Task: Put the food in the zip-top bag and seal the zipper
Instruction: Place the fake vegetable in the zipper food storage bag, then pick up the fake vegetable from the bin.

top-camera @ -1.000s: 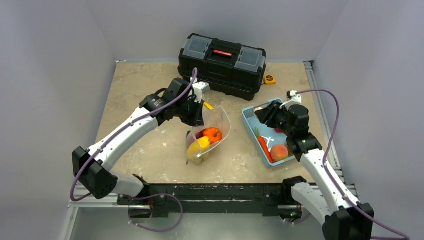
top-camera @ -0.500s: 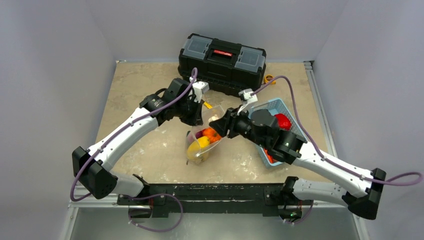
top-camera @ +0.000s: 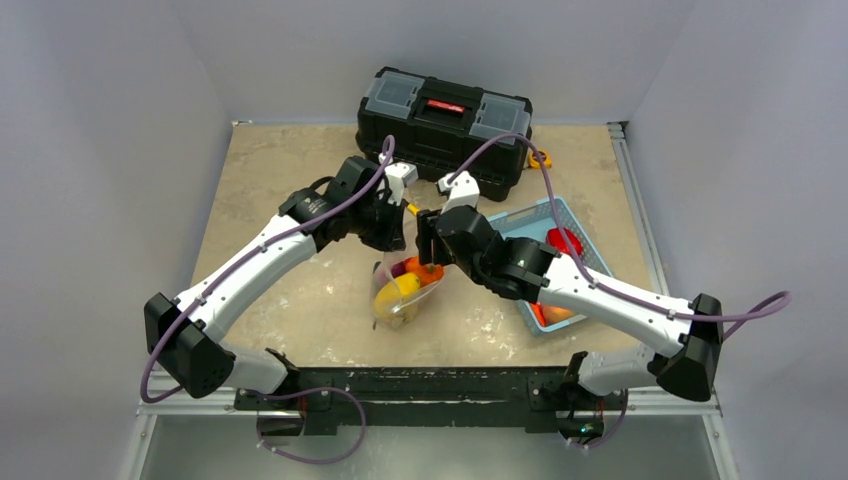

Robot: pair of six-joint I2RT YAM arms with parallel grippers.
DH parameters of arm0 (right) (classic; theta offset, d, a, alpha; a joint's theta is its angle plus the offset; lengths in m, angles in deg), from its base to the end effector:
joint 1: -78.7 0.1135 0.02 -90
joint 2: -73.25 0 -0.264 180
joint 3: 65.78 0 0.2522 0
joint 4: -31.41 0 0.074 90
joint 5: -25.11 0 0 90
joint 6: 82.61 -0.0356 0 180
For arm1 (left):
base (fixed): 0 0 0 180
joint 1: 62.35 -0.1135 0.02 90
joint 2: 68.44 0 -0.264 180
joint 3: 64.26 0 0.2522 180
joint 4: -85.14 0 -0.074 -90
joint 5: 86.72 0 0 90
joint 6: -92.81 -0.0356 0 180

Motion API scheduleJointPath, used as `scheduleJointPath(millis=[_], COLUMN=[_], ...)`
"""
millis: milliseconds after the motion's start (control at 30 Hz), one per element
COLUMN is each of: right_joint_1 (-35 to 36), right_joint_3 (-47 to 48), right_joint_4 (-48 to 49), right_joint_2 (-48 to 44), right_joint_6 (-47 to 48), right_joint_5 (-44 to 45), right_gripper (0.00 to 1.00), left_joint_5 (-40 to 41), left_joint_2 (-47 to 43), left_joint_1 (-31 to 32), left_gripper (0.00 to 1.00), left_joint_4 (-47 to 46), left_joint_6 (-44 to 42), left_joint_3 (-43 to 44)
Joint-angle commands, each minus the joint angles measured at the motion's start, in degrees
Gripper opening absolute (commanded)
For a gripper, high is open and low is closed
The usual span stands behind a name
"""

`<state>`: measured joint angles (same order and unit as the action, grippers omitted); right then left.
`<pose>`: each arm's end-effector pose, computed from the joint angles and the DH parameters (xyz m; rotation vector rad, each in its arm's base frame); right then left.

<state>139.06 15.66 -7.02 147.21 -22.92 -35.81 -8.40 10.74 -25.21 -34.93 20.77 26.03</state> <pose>0.1571 0.2411 0.3460 -0.2401 2.0532 0.4509 0.2265 -0.1806 0.3395 0.5142 2.4634 -0.6650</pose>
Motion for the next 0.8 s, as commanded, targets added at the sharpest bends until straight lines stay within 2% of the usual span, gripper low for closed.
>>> scheduleJointPath(millis=[0, 233, 333, 467, 633, 767], right_joint_1=[0.2, 0.2, 0.11, -1.53, -12.19, -21.77], right_joint_3=[5.84, 5.14, 3.95, -0.8, -9.02, -14.56], right_joint_4=[-1.59, -1.15, -1.01, -0.65, -0.56, -0.6], right_joint_2=[2.76, -0.63, -5.92, -14.73, -22.7, -23.93], right_joint_6=[1.72, 2.01, 3.17, 3.11, 0.79, -0.44], right_joint_5=[2.62, 1.22, 3.83, 8.44, 5.85, 1.14], right_gripper=[0.6, 0.63, 0.63, 0.68, 0.68, 0.68], left_joint_5=[-0.54, 0.63, -0.39, -0.86, -0.73, -0.99], left_joint_2=[-0.38, -0.48, 0.45, 0.8, 0.53, 0.71], left_joint_1=[-0.3, -0.28, -0.26, -0.27, -0.26, -0.26], left_gripper=[0.0, 0.0, 0.0, 0.0, 0.0, 0.0], left_joint_4=[-0.49, -0.64, -0.43, -0.43, -0.47, -0.47], left_joint_6=[-0.2, -0.2, -0.2, -0.11, -0.03, 0.06], left_joint_3=[1.87, 1.56, 1.9, 1.95, 1.8, 1.83])
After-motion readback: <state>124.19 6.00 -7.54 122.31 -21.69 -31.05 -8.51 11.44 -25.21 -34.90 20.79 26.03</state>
